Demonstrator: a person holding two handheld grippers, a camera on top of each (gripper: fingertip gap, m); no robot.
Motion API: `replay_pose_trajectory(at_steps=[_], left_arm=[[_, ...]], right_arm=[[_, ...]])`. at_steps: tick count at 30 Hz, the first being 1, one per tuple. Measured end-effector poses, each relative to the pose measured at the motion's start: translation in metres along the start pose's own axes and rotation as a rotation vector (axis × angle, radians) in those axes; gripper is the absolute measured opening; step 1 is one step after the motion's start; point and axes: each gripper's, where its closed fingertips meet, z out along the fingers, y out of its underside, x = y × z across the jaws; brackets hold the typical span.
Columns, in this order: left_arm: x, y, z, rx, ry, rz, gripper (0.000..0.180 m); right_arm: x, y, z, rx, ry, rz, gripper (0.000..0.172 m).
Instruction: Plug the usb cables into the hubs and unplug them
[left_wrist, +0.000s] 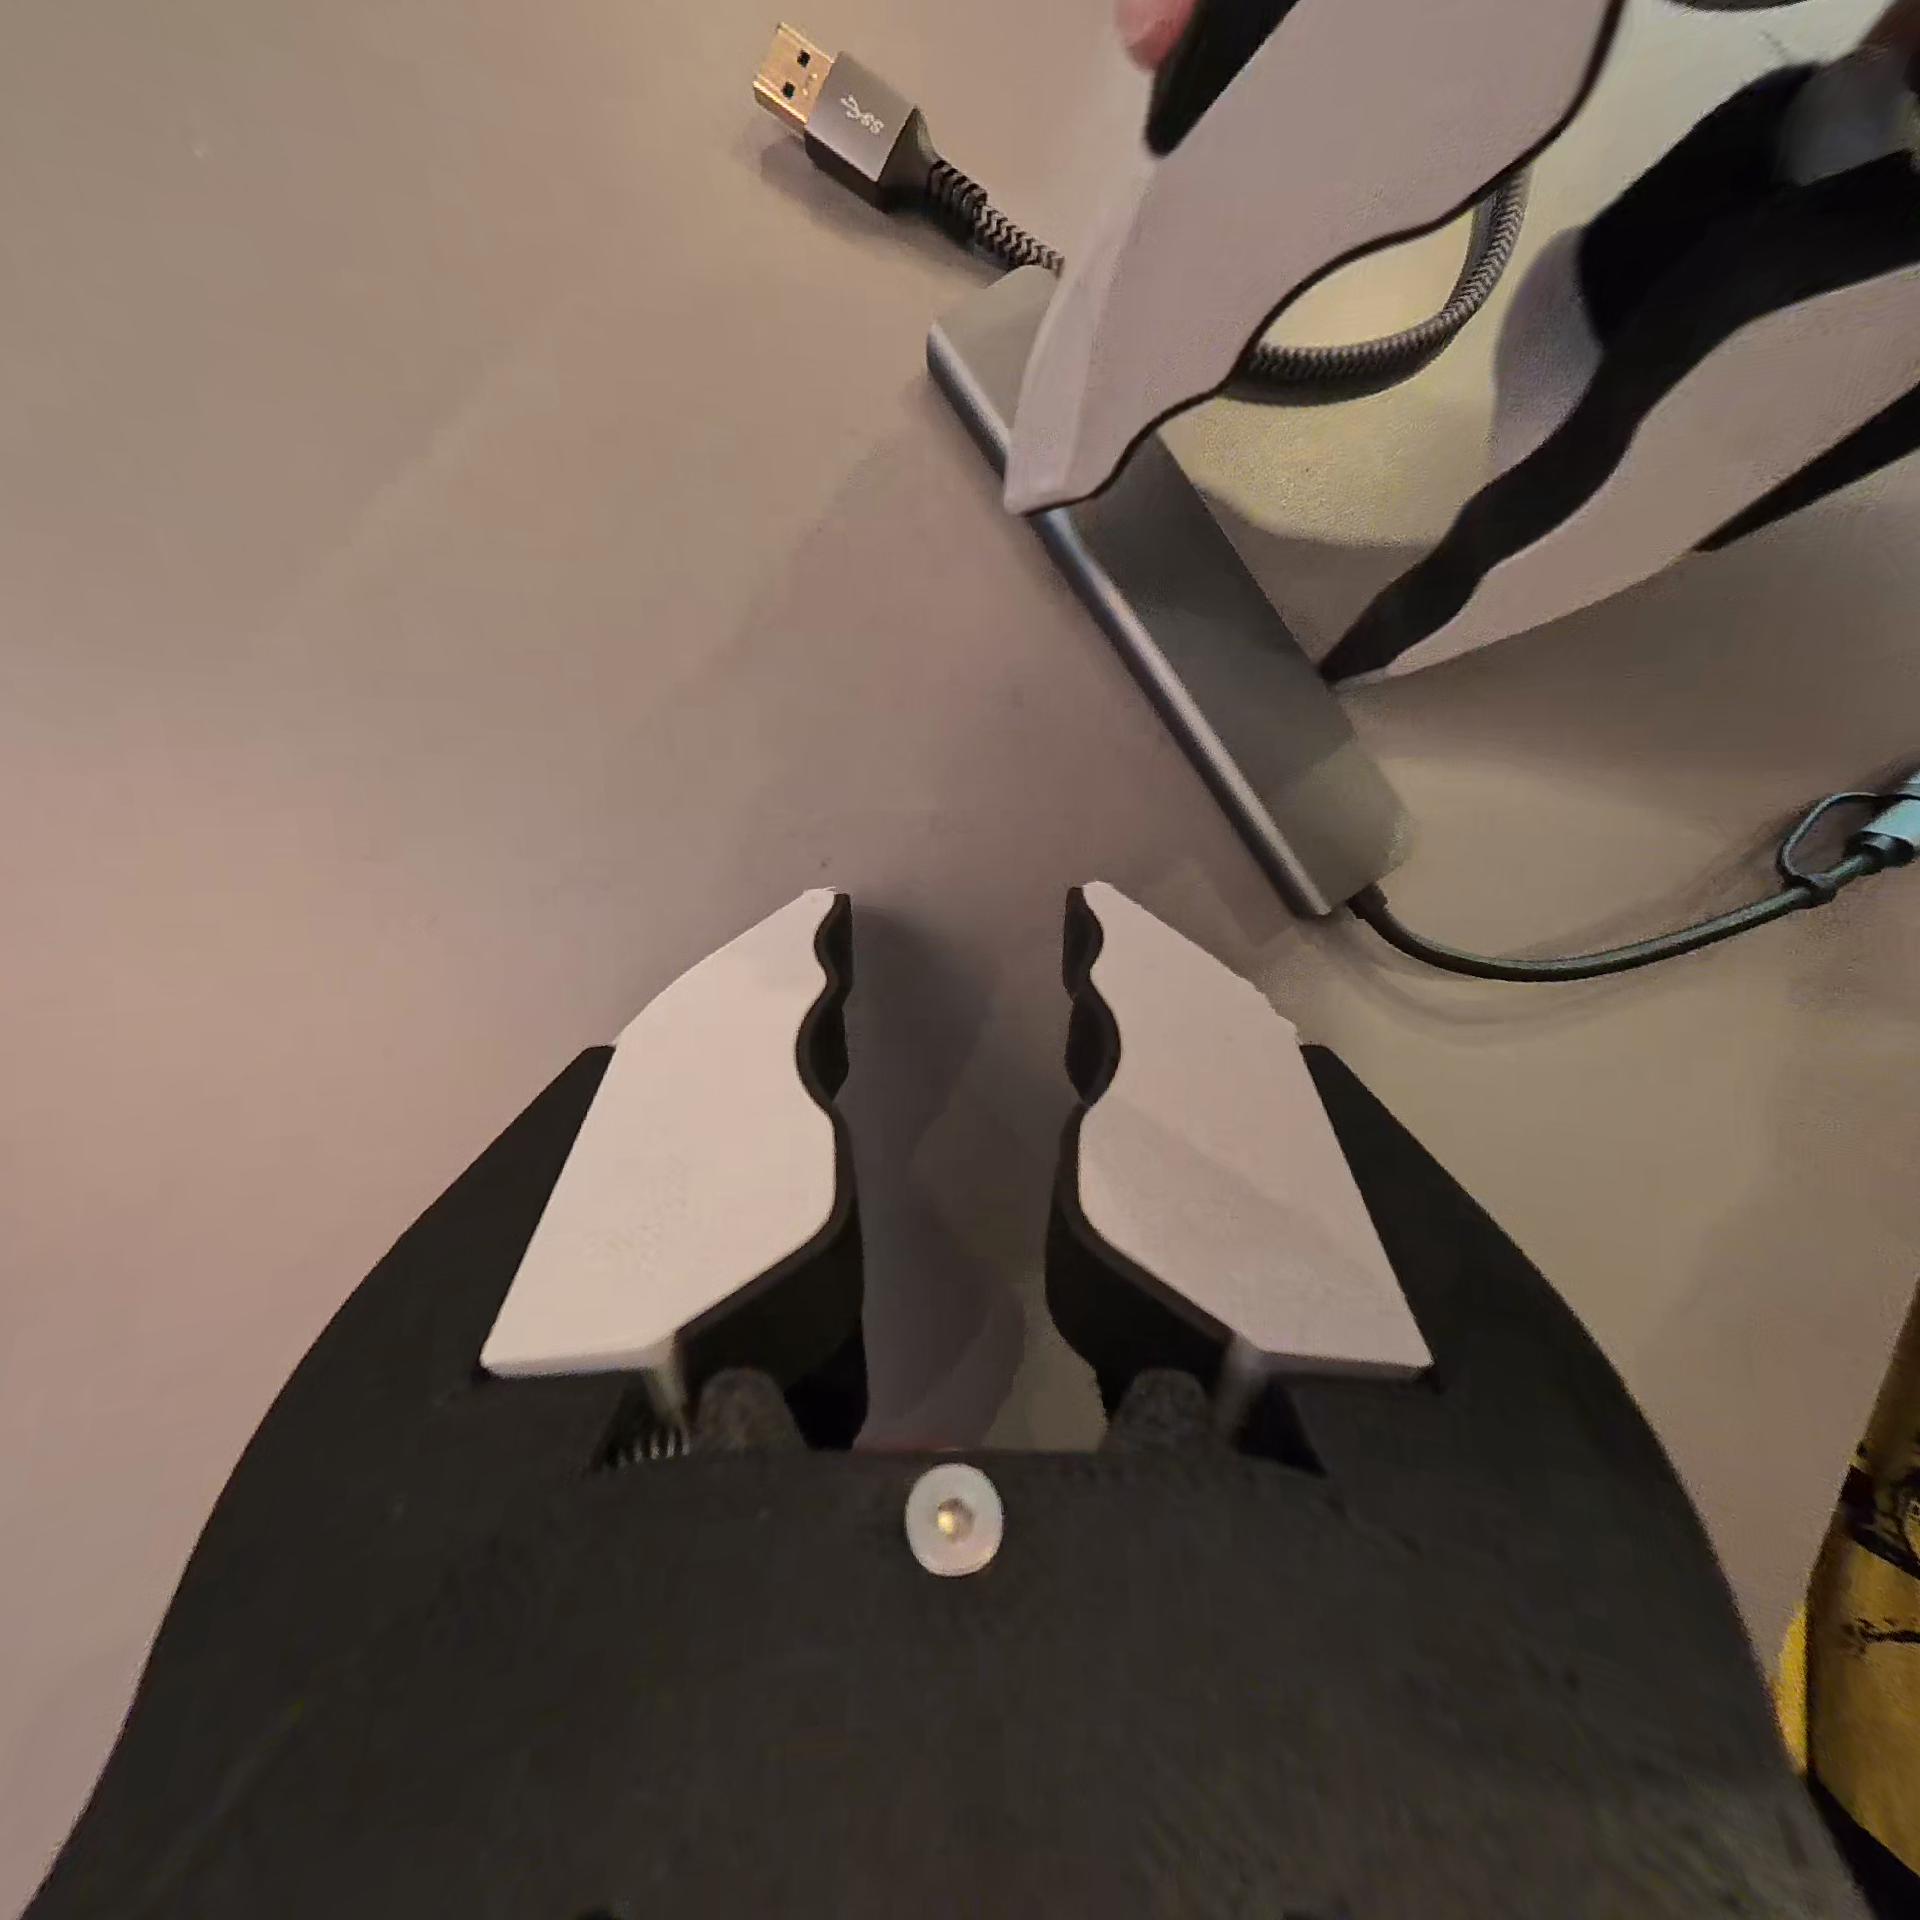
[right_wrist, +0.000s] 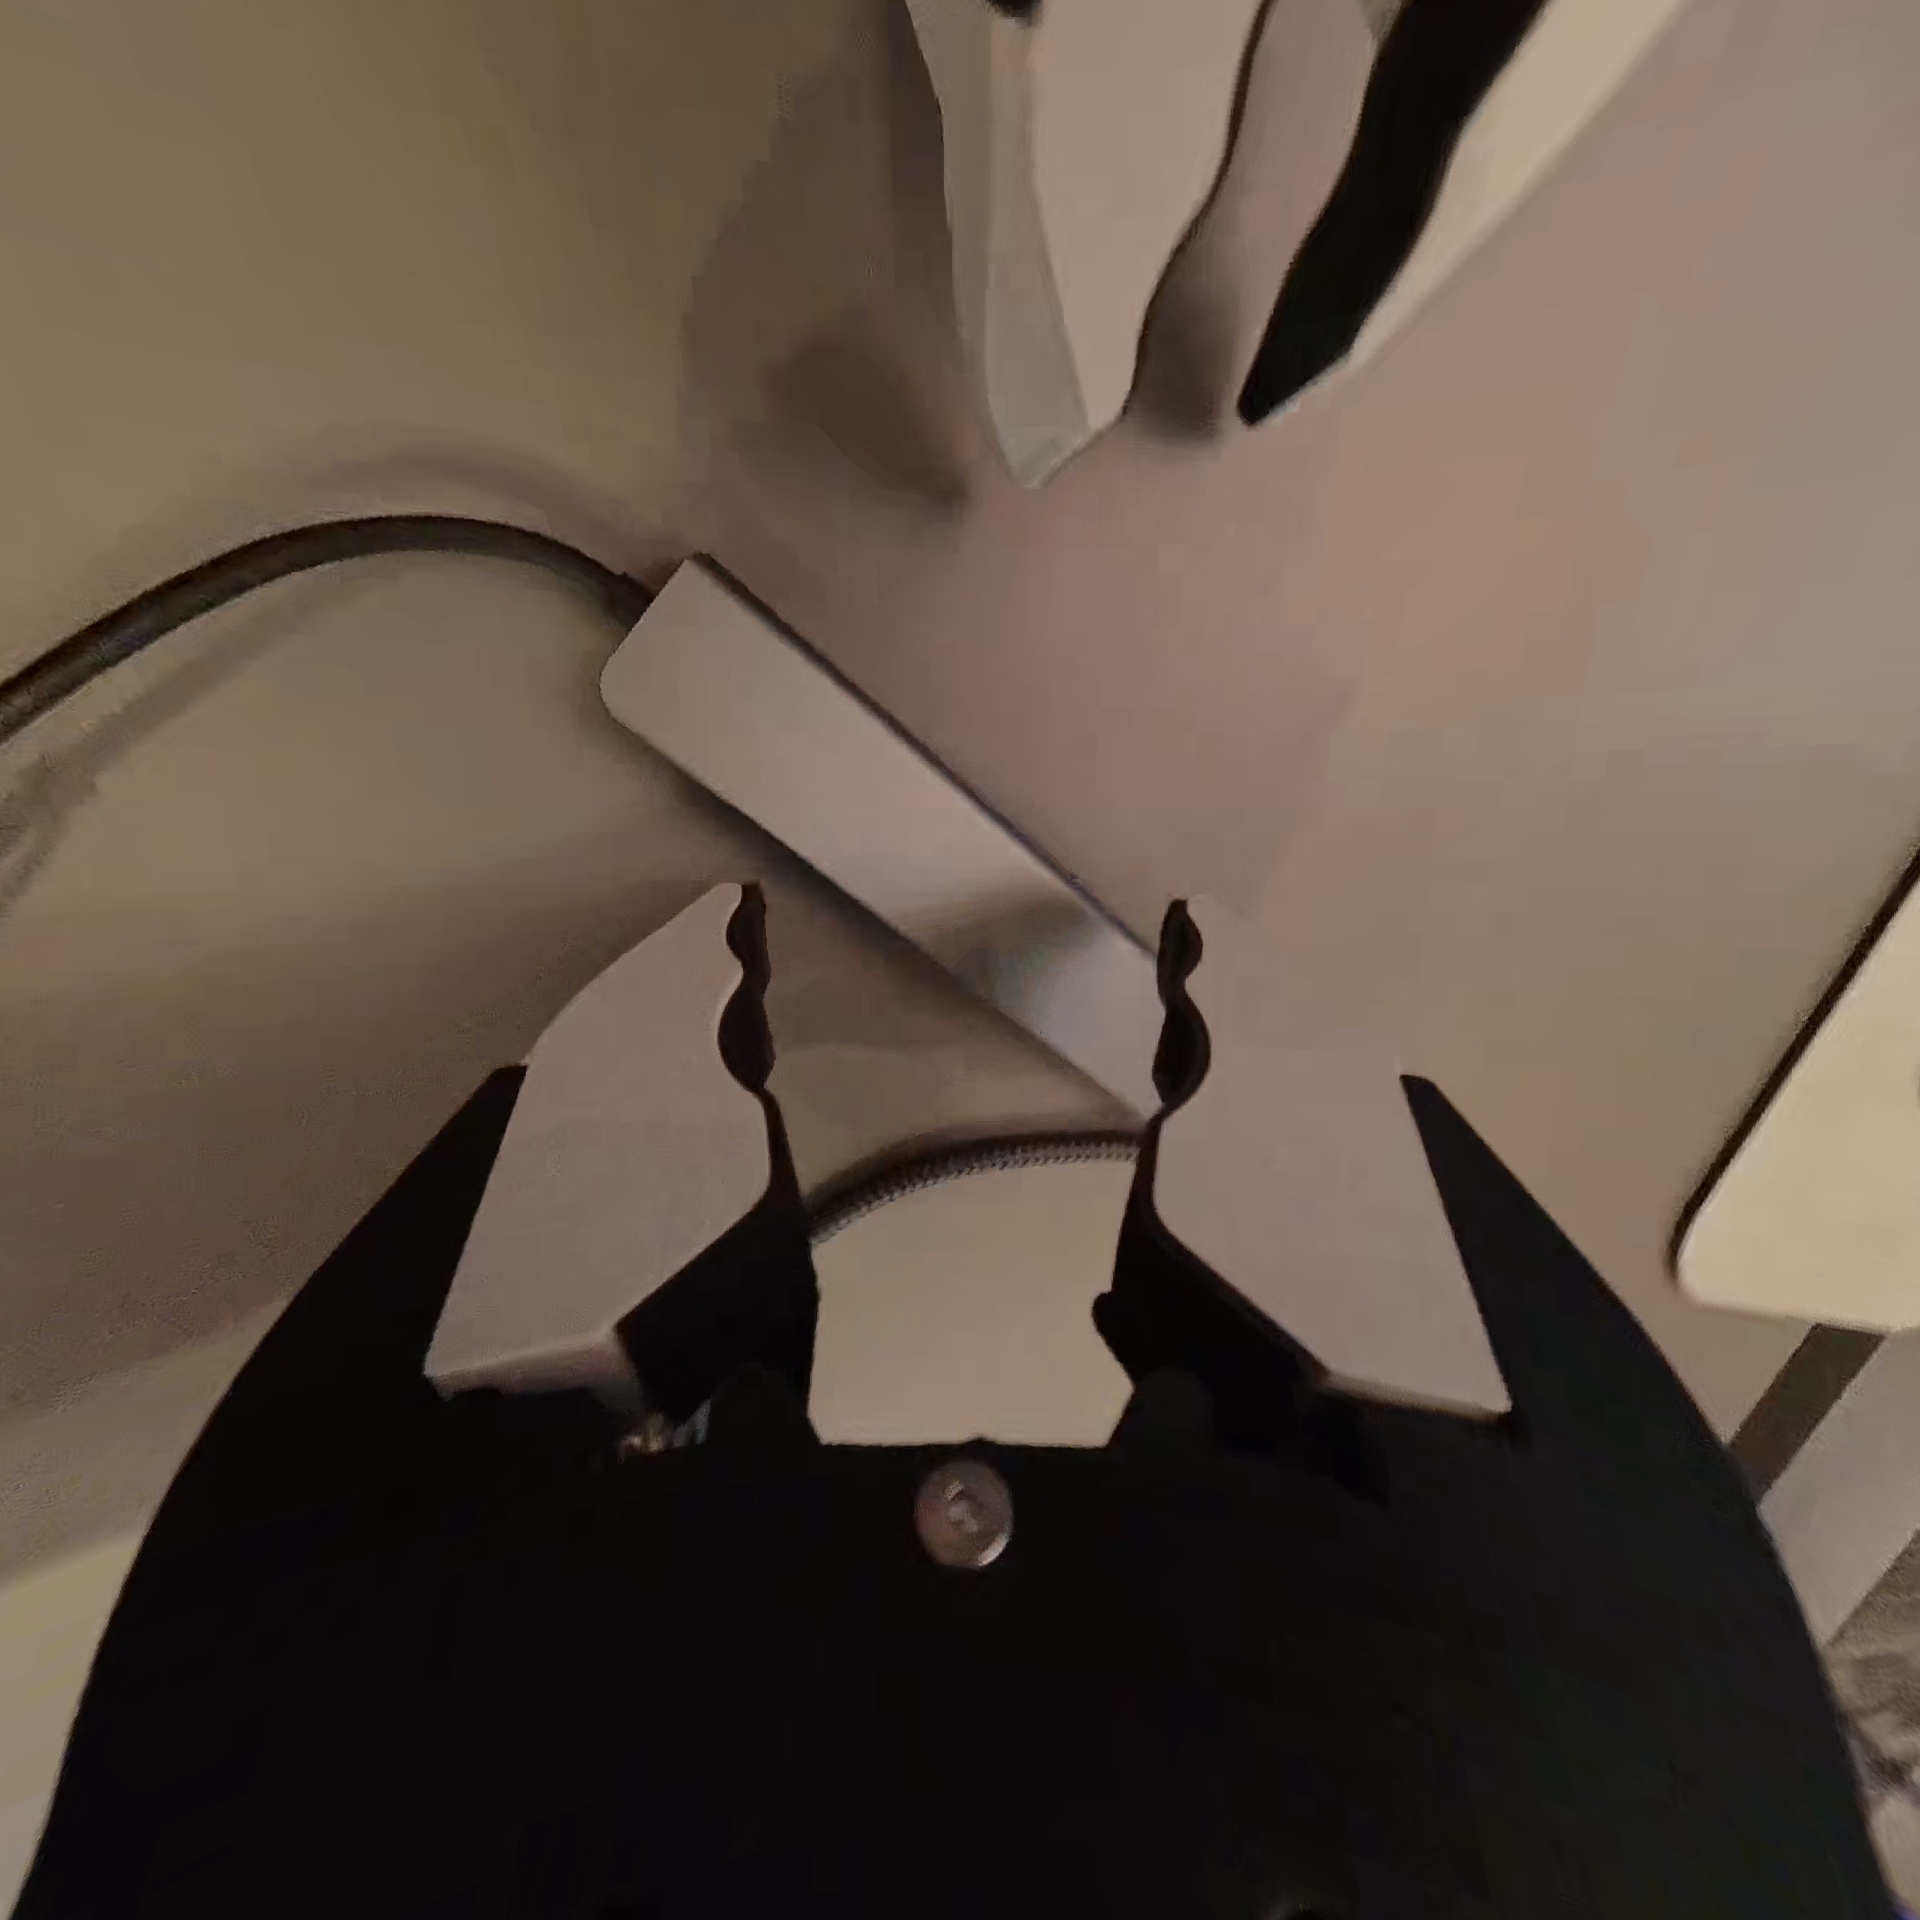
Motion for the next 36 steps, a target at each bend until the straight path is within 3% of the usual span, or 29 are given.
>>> replay_pose_trajectory(at_steps=[1,5,7,8,13,18,20,24,31,36], left_arm=[[0.000,0.000,-0.002,0.000,0.003,0.000,0.039],[0.000,-0.001,-0.006,0.019,0.038,-0.028,0.040],[-0.002,-0.001,-0.006,0.026,0.054,-0.033,0.041],[-0.003,-0.001,-0.007,0.029,0.057,-0.036,0.041],[0.001,-0.002,-0.011,0.038,0.103,-0.015,0.043],[-0.012,-0.001,-0.012,-0.013,0.006,0.058,0.046],[-0.018,0.002,-0.008,-0.047,-0.023,0.076,0.048],[-0.023,-0.001,-0.006,-0.032,-0.023,0.059,0.042],[-0.024,-0.002,-0.006,-0.016,-0.012,0.053,0.042],[-0.036,0.000,-0.012,-0.015,-0.038,0.050,0.050]], right_arm=[[0.003,-0.001,0.001,-0.007,-0.011,-0.032,0.070],[0.007,-0.007,0.006,0.005,-0.024,-0.121,0.031],[0.010,-0.010,0.006,0.033,-0.019,-0.126,0.022],[0.010,-0.010,0.005,0.043,-0.034,-0.099,0.000],[0.009,-0.008,0.012,0.085,-0.068,-0.031,0.000],[0.030,-0.014,0.004,0.153,0.001,0.042,0.000],[0.043,-0.013,0.003,0.152,0.023,0.075,0.028],[0.060,-0.004,0.017,0.102,-0.044,0.133,0.051],[0.072,-0.004,0.026,0.082,-0.255,0.143,0.031],[0.074,-0.007,0.026,0.141,-0.298,0.122,0.028]])
